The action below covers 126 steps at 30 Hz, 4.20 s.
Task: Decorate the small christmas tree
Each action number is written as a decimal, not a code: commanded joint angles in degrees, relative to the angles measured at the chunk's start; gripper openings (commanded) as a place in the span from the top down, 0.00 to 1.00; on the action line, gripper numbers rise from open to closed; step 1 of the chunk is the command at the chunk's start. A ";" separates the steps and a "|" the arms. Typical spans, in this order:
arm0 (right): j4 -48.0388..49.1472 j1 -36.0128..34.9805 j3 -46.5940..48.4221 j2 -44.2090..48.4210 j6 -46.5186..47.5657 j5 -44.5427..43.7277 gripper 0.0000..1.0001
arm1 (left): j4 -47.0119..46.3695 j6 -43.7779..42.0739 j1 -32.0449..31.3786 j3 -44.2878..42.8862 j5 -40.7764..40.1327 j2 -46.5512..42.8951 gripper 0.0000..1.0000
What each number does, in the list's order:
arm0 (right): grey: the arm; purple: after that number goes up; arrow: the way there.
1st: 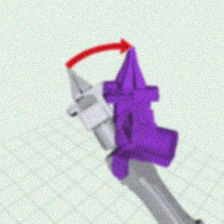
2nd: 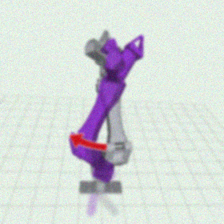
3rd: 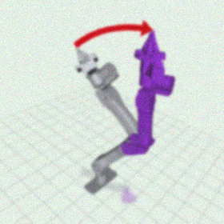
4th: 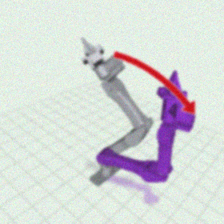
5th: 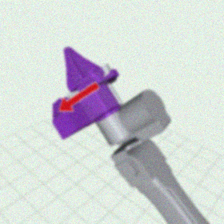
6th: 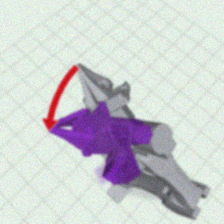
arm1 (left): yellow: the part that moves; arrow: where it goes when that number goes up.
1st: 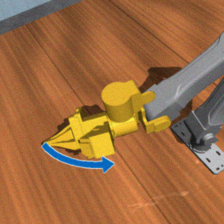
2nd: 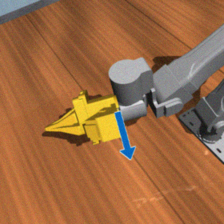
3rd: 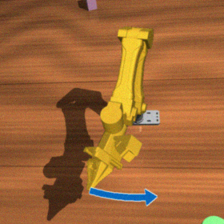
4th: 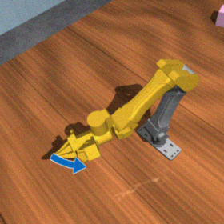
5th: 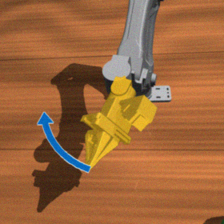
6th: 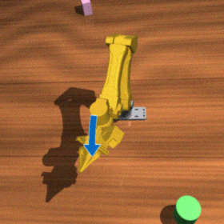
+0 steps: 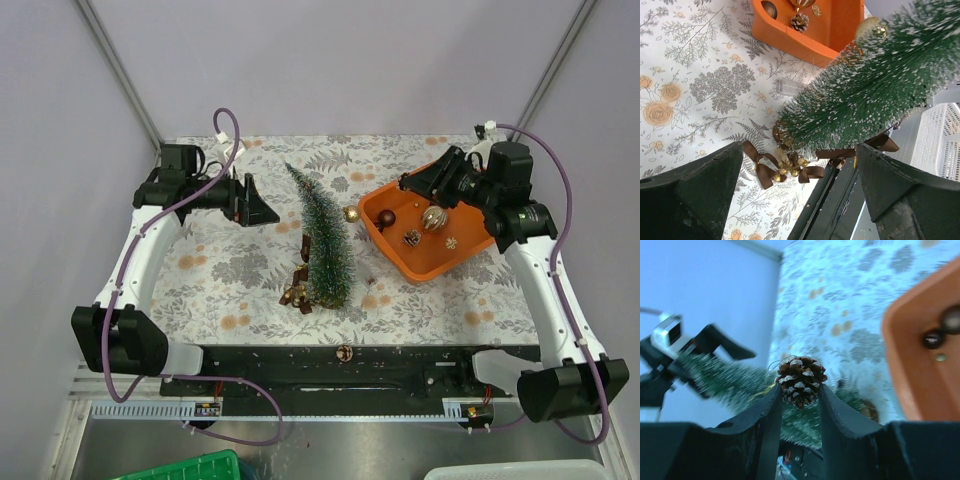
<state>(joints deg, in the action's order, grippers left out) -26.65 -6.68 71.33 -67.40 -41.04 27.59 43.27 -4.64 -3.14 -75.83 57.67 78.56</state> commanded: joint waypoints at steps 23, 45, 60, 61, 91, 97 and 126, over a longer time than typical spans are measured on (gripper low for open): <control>-21.94 -26.89 23.41 -7.66 20.20 -12.29 0.71 | -16.36 11.76 -2.13 -1.07 -2.20 1.15 0.01; -19.75 -31.03 26.75 -11.70 20.21 -16.26 0.73 | -18.13 10.97 -7.59 1.30 -4.05 3.09 0.01; -17.99 -31.12 29.13 -14.34 20.47 -15.73 0.73 | -18.57 11.06 -8.73 0.42 -4.50 2.30 0.01; -17.99 -31.03 29.13 -14.60 20.47 -15.64 0.73 | -18.57 11.06 -8.73 0.34 -4.58 2.21 0.01; -22.74 -31.03 33.61 -12.23 22.32 -9.67 0.73 | -18.48 10.53 -8.82 1.30 -4.85 1.68 0.01; -22.39 -31.11 33.35 -11.97 22.23 -8.26 0.73 | -18.30 10.18 -8.82 1.83 -5.11 1.33 0.01; -21.77 -31.12 32.38 -15.13 23.54 -9.04 0.75 | -17.60 9.30 -8.82 1.83 -5.20 0.80 0.01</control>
<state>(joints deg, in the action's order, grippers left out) -49.54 -37.19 103.04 -81.14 -18.74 18.11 27.31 5.61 -11.70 -74.39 53.01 81.80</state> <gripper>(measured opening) 0.393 0.988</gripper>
